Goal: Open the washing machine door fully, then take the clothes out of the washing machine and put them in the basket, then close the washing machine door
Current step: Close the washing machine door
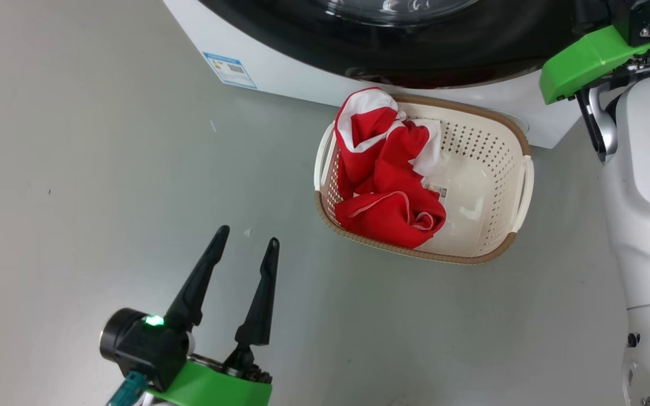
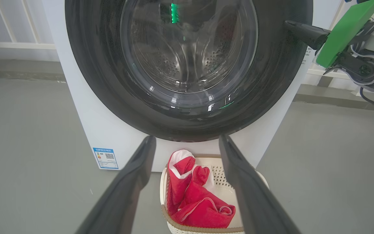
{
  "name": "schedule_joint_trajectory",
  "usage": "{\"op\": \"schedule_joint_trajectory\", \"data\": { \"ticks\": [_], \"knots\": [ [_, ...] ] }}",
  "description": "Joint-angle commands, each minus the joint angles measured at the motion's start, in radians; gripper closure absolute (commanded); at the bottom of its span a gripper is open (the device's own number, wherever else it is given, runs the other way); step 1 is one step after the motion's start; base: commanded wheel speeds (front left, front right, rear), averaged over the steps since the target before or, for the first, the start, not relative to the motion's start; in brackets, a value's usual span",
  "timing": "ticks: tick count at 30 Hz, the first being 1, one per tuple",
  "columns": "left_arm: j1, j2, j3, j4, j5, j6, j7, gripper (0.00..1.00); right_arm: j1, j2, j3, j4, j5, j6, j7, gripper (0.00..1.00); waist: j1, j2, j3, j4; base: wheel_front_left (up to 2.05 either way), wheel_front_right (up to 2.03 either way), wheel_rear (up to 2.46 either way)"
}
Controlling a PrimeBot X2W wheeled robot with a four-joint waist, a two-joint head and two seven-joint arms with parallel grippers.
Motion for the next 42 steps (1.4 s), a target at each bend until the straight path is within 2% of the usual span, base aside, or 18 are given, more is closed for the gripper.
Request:
{"op": "schedule_joint_trajectory", "data": {
  "ticks": [1, 16, 17, 18, 19, 20, 27, 34, 42],
  "knots": [
    [-0.019, 0.008, 0.028, -0.021, 0.009, -0.002, -0.009, 0.0, -0.032, 0.013, -0.001, -0.019, -0.013, -0.001, -0.005, 1.0, 0.0, 0.0, 0.009, 0.005, 0.0, 0.0, 0.0],
    [-0.026, 0.006, 0.039, -0.007, 0.015, -0.006, -0.009, 0.0, -0.002, 0.017, 0.011, -0.023, 0.001, -0.001, -0.005, 1.0, 0.0, 0.0, -0.01, -0.019, 0.0, 0.0, 0.0],
    [-0.025, 0.006, 0.039, -0.007, 0.012, -0.007, -0.009, 0.0, 0.004, 0.018, 0.018, -0.028, 0.011, -0.001, -0.005, 0.83, 0.0, 0.0, -0.012, -0.024, 0.0, 0.0, 0.0],
    [-0.025, 0.005, 0.041, -0.007, 0.009, -0.007, -0.009, 0.0, 0.012, 0.018, 0.024, -0.034, 0.021, -0.001, -0.005, 0.58, 0.0, 0.0, -0.015, -0.029, 0.0, 0.0, 0.0],
    [-0.024, 0.005, 0.043, -0.006, 0.007, -0.006, -0.009, 0.0, 0.021, 0.018, 0.031, -0.04, 0.032, -0.001, -0.005, 0.12, 0.0, 0.0, -0.019, -0.035, 0.0, 0.0, 0.0],
    [-0.024, 0.005, 0.045, -0.005, 0.004, -0.006, -0.009, 0.0, 0.032, 0.018, 0.042, -0.045, 0.052, -0.001, -0.005, 0.0, 0.0, 0.0, -0.023, -0.04, 0.0, 0.0, 0.0],
    [-0.02, 0.005, 0.062, -0.01, -0.035, 0.001, -0.009, 0.0, 0.15, 0.019, 0.131, -0.111, 0.165, -0.001, -0.005, 0.0, 0.0, 0.0, -0.063, -0.087, 0.0, 0.0, 0.0],
    [-0.005, 0.005, 0.085, -0.002, -0.072, 0.012, -0.009, 0.0, 0.276, 0.019, 0.197, -0.174, 0.221, -0.001, -0.005, 0.0, 0.0, 0.0, -0.107, -0.144, 0.0, 0.0, 0.0],
    [0.02, 0.005, 0.12, 0.009, -0.071, 0.017, -0.009, 0.0, 0.422, 0.019, 0.16, -0.25, 0.275, -0.001, -0.005, 0.0, 0.0, 0.0, -0.171, -0.226, 0.0, 0.0, 0.0]
  ]
}}
